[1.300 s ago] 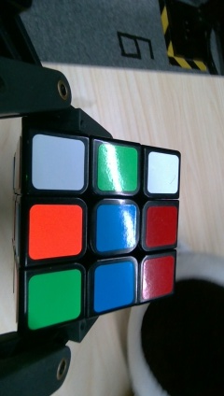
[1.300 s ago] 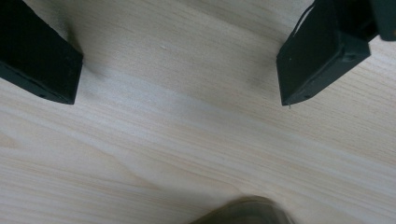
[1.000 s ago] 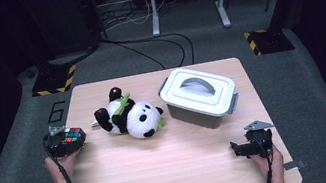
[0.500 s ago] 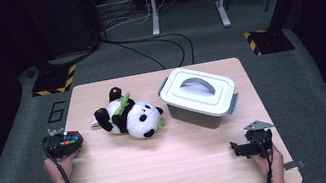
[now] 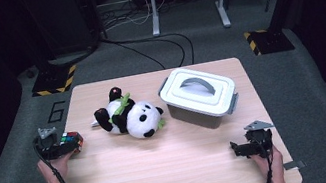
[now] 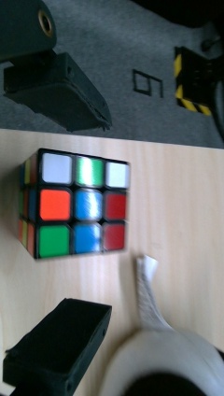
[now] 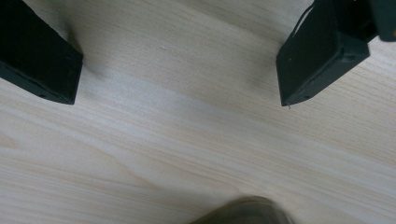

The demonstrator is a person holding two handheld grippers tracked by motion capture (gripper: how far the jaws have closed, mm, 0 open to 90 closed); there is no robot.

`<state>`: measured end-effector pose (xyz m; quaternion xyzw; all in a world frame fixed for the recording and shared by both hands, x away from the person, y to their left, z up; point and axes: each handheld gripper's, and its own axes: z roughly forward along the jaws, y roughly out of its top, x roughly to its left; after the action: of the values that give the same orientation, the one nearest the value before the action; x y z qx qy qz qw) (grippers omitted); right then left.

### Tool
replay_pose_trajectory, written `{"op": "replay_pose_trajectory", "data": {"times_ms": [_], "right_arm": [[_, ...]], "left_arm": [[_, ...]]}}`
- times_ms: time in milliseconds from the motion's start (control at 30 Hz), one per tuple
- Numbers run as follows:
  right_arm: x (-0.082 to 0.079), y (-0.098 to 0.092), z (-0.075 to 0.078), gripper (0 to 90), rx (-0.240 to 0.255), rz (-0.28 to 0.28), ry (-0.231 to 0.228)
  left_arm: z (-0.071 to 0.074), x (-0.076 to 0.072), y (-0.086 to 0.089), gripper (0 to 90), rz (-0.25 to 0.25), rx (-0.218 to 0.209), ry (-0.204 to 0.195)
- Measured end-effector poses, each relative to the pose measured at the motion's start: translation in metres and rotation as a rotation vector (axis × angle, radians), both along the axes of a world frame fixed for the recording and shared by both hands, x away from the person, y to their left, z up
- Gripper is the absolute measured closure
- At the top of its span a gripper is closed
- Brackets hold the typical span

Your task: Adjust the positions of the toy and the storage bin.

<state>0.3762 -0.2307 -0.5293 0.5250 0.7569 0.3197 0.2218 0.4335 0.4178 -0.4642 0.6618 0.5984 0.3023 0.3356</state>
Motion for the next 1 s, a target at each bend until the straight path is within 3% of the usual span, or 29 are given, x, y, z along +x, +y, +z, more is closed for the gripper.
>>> {"op": "replay_pose_trajectory", "data": {"times_ms": [167, 267, 467, 700, 733, 800, 867, 933, 1000], "right_arm": [[0.0, 0.0, 0.0, 0.0, 0.0, -0.001, 0.0], [0.0, 0.0, 0.0, 0.0, 0.0, -0.001, 0.001], [0.0, 0.0, 0.0, 0.0, 0.002, -0.002, 0.001], [0.0, 0.0, 0.0, 0.0, 0.006, -0.004, 0.0], [0.0, 0.0, 0.0, 0.0, 0.005, -0.003, 0.001], [0.0, 0.0, 0.0, 0.0, 0.006, -0.003, 0.0], [0.0, 0.0, 0.0, 0.0, 0.006, -0.004, 0.0], [0.0, 0.0, 0.0, 0.0, 0.006, -0.003, 0.0], [0.0, 0.0, 0.0, 0.0, 0.006, -0.003, 0.0]], "left_arm": [[0.028, 0.003, -0.022, 2.5, -0.08, 0.001, -0.038], [0.042, 0.009, -0.041, 0.0, -0.143, -0.002, -0.039], [0.064, 0.029, -0.094, 0.0, -0.293, 0.036, -0.031], [0.065, 0.061, -0.147, 0.8, -0.385, 0.08, 0.006], [0.063, 0.066, -0.154, 3.6, -0.396, 0.094, 0.008], [0.059, 0.073, -0.164, 18.9, -0.407, 0.121, 0.022], [0.053, 0.081, -0.172, 20.7, -0.395, 0.124, 0.054], [0.047, 0.086, -0.176, 27.8, -0.376, 0.125, 0.072], [0.037, 0.092, -0.181, 34.5, -0.358, 0.144, 0.115]]}}
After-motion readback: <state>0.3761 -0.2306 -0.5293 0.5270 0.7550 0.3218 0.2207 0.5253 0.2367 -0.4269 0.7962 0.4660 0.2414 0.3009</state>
